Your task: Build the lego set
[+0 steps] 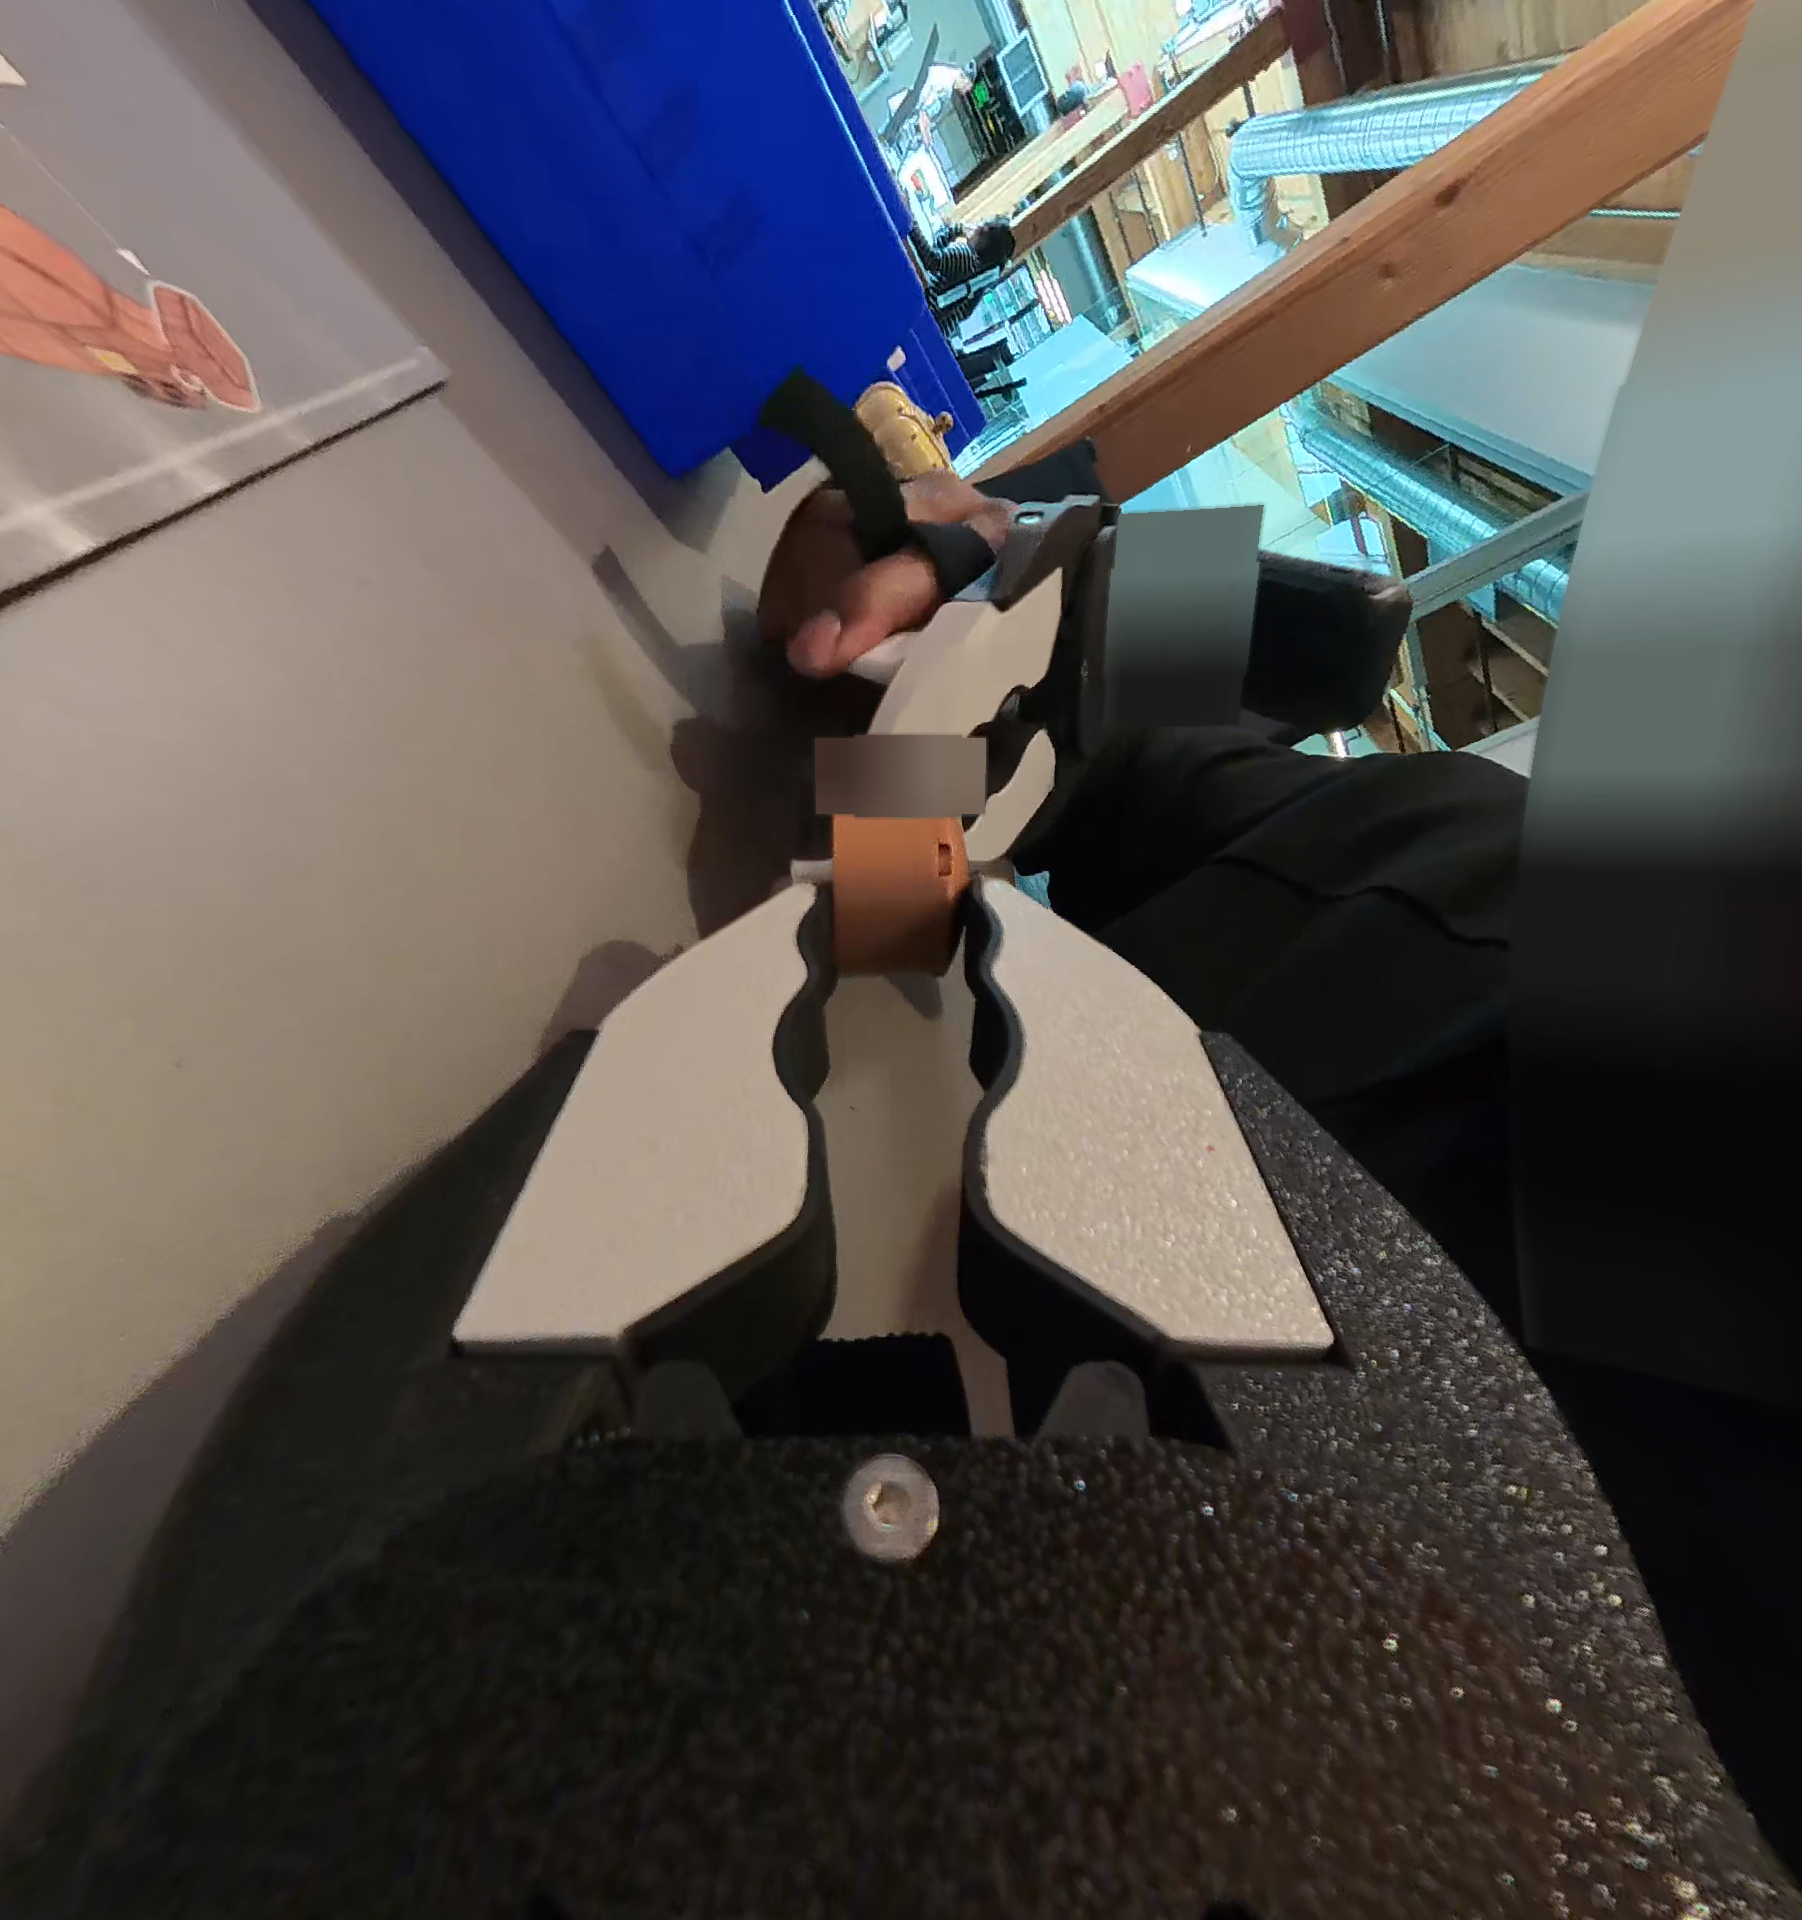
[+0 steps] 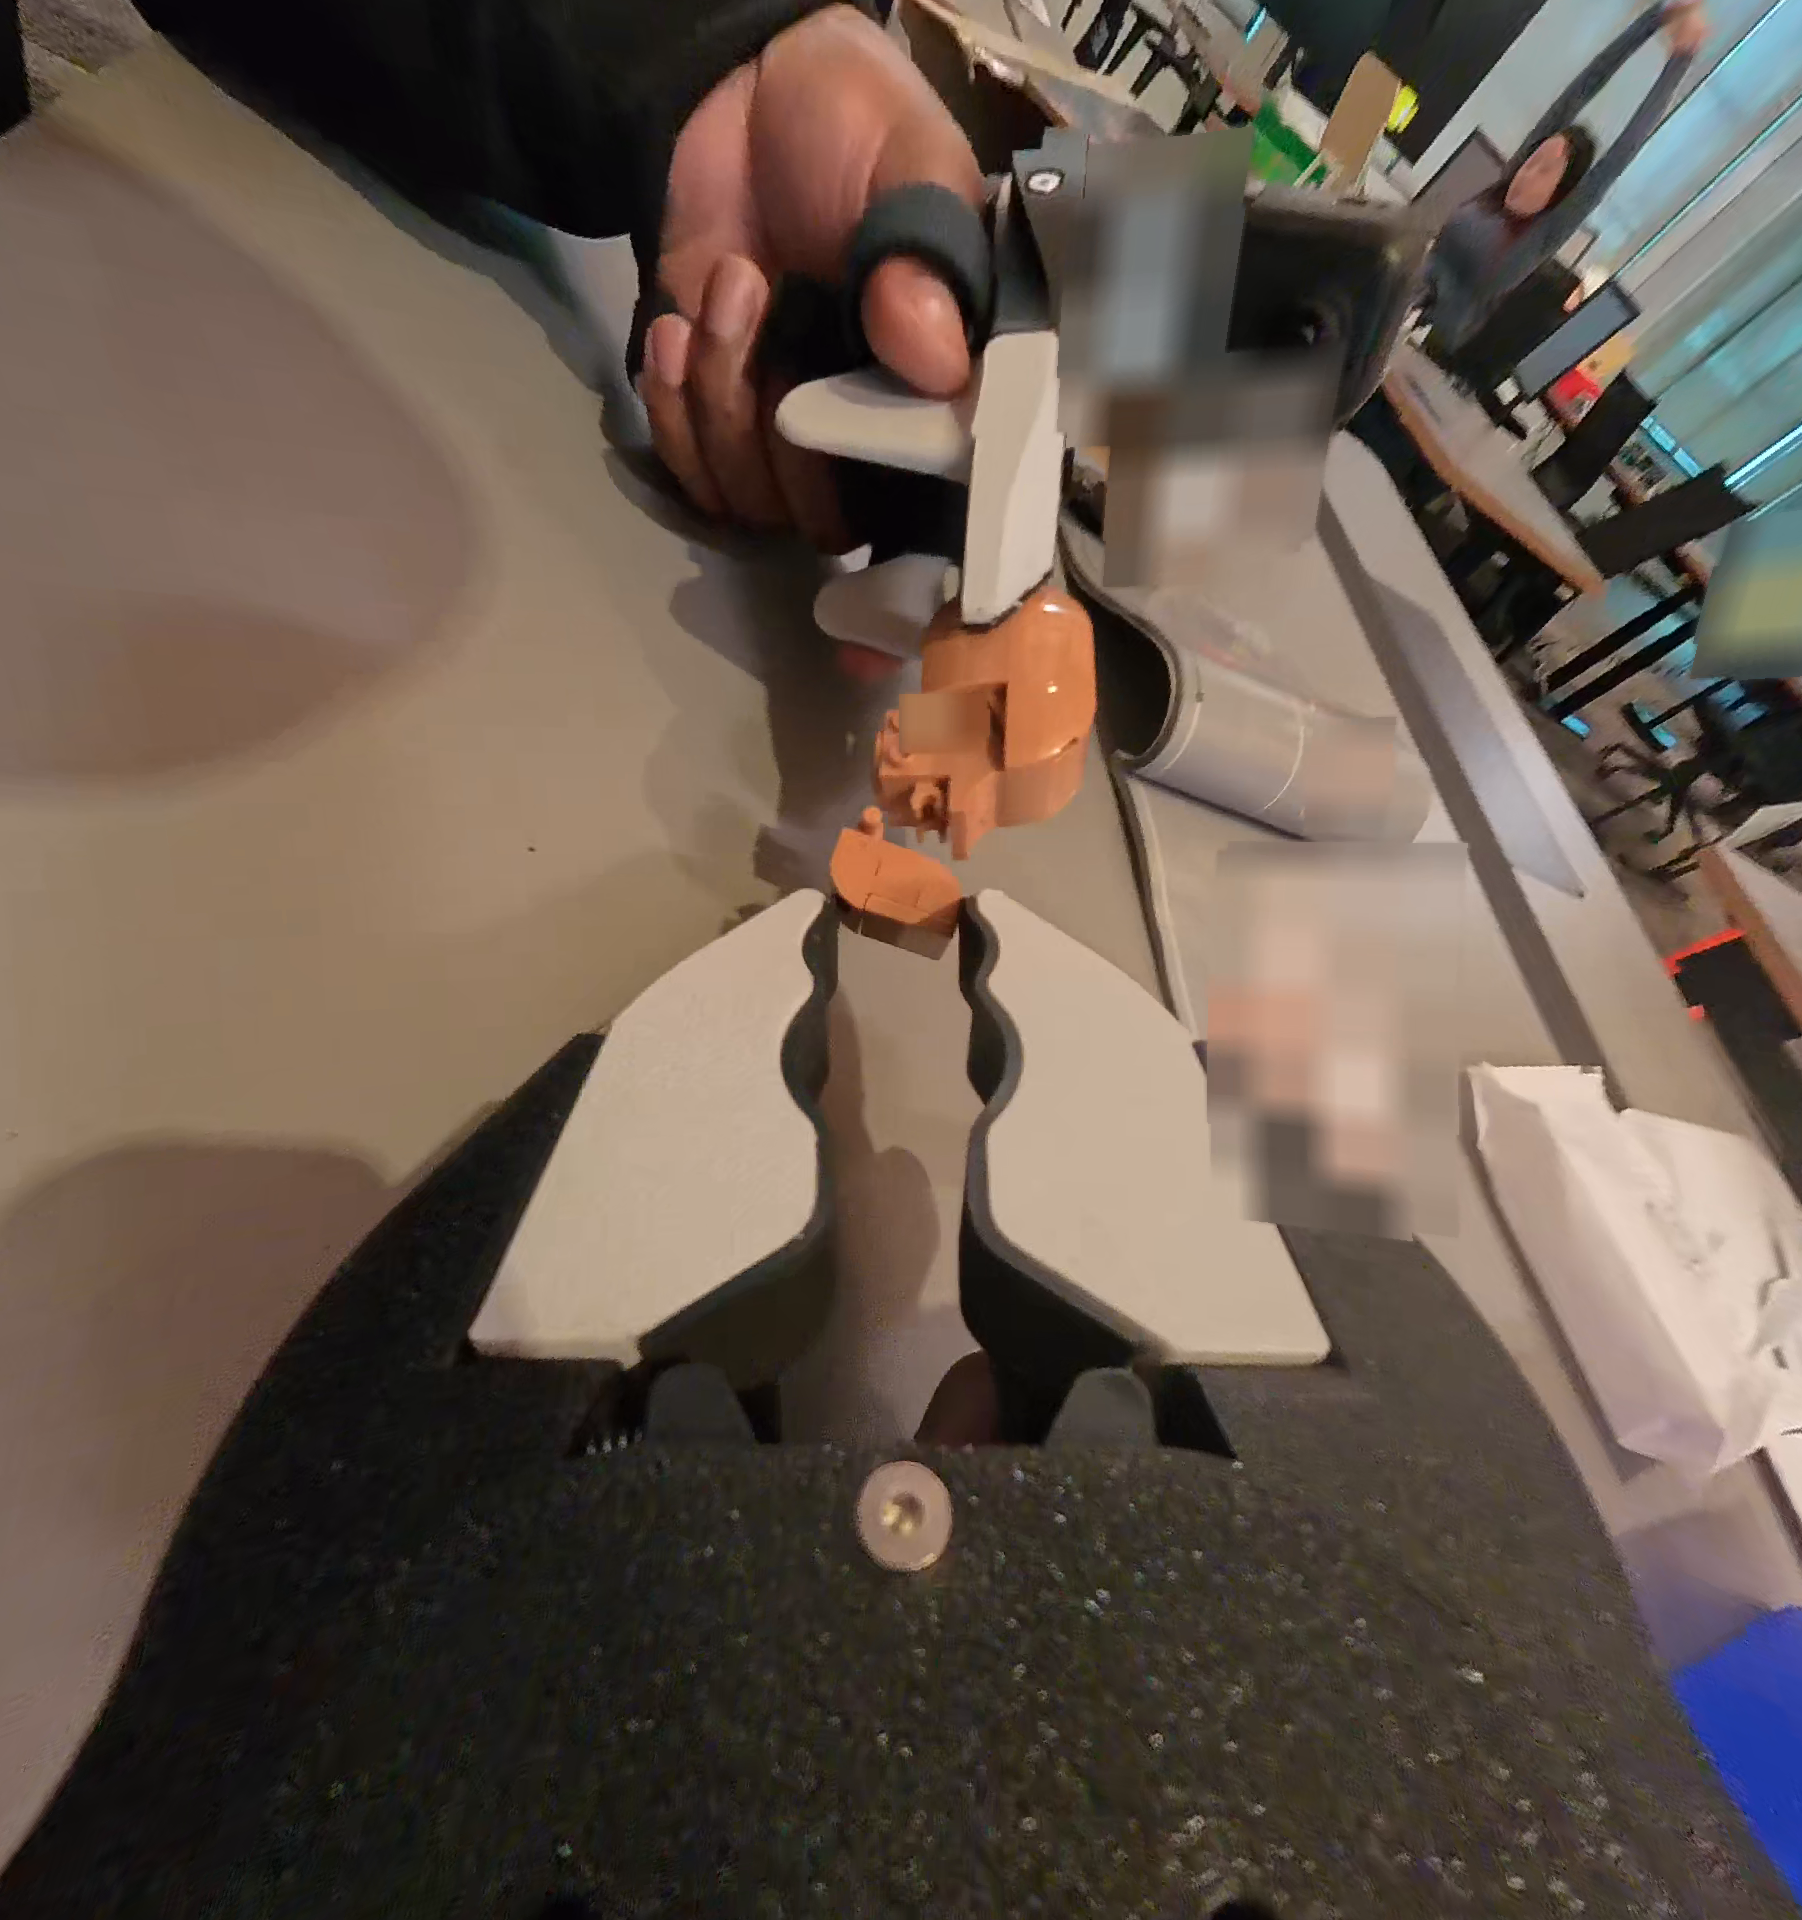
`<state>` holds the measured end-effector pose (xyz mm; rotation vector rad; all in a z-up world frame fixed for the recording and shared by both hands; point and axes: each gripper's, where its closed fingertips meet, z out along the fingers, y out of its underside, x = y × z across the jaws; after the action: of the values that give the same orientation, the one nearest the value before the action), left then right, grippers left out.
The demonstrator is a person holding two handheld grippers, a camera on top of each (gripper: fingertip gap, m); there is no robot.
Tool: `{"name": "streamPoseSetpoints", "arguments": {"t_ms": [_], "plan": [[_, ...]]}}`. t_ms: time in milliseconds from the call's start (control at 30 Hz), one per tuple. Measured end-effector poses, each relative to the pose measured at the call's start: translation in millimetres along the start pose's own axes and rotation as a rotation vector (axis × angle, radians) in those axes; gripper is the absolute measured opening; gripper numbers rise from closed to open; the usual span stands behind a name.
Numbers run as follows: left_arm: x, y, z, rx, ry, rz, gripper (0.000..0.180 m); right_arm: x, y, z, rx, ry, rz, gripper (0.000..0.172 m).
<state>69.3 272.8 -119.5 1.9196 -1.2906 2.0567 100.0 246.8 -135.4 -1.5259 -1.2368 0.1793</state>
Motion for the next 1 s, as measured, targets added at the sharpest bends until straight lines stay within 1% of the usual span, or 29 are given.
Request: {"name": "streamPoseSetpoints", "arguments": {"t_ms": [133,300,1000], "plan": [[2.3,4.3,1.3,-0.027,0.018,-0.006,0.023,5.7,-4.6,-3.7,0.030,0.051,-0.052,0.022],[3.2,4.6,2.1,-0.030,0.030,-0.016,0.023,3.0,0.1,-2.3,-0.004,0.060,-0.111,0.022],[-2.1,7.2,4.5,-0.043,-0.012,-0.010,0.023,1.7,1.4,0.1,-0.016,0.073,-0.133,0.022]]}}
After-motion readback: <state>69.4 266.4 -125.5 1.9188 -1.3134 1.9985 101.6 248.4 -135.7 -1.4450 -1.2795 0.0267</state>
